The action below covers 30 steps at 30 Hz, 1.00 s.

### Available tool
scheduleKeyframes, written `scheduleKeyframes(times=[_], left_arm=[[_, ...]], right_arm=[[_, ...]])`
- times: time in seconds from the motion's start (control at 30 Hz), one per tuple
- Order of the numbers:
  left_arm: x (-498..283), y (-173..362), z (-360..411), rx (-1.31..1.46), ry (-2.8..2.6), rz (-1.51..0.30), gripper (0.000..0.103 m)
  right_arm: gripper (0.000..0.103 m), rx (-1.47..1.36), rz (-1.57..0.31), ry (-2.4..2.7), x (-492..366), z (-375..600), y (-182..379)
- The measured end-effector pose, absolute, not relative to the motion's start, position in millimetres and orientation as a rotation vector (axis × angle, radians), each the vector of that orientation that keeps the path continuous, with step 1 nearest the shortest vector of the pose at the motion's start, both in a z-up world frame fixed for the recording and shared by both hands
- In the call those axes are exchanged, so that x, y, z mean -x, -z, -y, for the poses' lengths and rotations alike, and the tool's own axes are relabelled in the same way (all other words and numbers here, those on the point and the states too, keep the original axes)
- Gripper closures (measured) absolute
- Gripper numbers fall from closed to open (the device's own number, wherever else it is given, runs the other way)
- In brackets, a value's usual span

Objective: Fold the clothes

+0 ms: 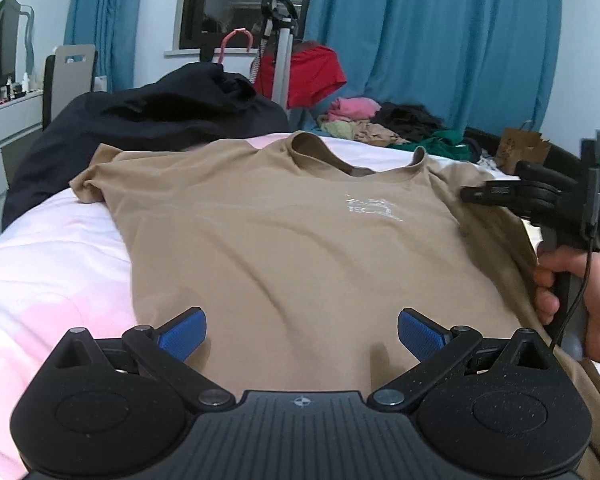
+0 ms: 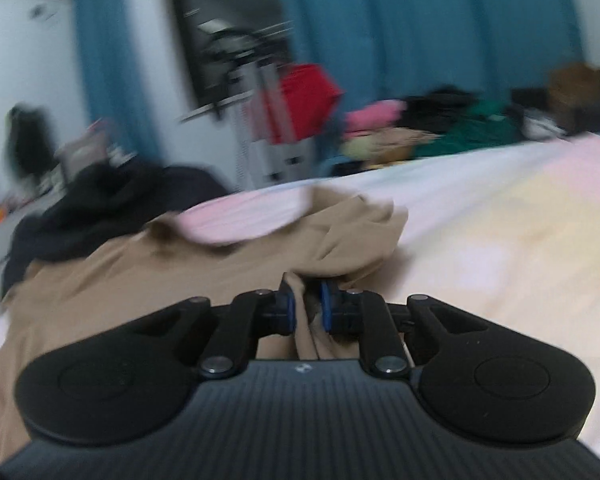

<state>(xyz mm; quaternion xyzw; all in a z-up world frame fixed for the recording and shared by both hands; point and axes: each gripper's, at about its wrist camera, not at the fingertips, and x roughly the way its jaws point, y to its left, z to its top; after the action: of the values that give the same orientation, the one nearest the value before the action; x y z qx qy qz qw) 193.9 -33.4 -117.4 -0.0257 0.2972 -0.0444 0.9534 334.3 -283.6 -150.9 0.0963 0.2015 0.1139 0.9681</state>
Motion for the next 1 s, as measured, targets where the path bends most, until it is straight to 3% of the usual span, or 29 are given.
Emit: scheduleKeyframes(times=[0.1, 0.17, 0.2, 0.23, 0.3, 0.33, 0.57, 0.87, 0.97, 1.0], left_arm=[[-190, 116, 31, 0.047, 0.083, -0.590, 0.000], [-187, 114, 32, 0.037, 0.078, -0.575, 0.000], [-185, 113, 32, 0.034, 0.077, -0.569, 0.000], [-184, 112, 33, 0.033, 0.079, -0.564, 0.000], [-182, 110, 33, 0.038, 0.084, -0.560, 0.000], [-182, 109, 33, 0.041, 0.086, -0.558, 0.000], [-181, 109, 34, 0.054, 0.100, -0.557, 0.000], [-187, 117, 38, 0.048, 0.113, -0.576, 0.000], [-186, 119, 40, 0.035, 0.113, -0.576, 0.000], [-186, 119, 40, 0.030, 0.111, -0.575, 0.000]], right_arm=[[0.085, -0.113, -0.444, -0.325, -333, 251, 156], [0.078, -0.060, -0.437, -0.379, -326, 238, 153], [0.070, -0.056, -0.436, -0.415, -325, 235, 149], [0.050, -0.076, -0.428, -0.451, -323, 236, 144], [0.025, -0.128, -0.384, -0.496, -316, 242, 131], [0.021, -0.164, -0.343, -0.503, -311, 249, 124], [0.019, -0.535, -0.284, -0.294, -315, 335, 113], [0.030, -0.630, -0.450, -0.318, -345, 349, 160], [0.063, -0.532, -0.443, -0.308, -345, 330, 154], [0.089, -0.509, -0.439, -0.293, -344, 327, 152]])
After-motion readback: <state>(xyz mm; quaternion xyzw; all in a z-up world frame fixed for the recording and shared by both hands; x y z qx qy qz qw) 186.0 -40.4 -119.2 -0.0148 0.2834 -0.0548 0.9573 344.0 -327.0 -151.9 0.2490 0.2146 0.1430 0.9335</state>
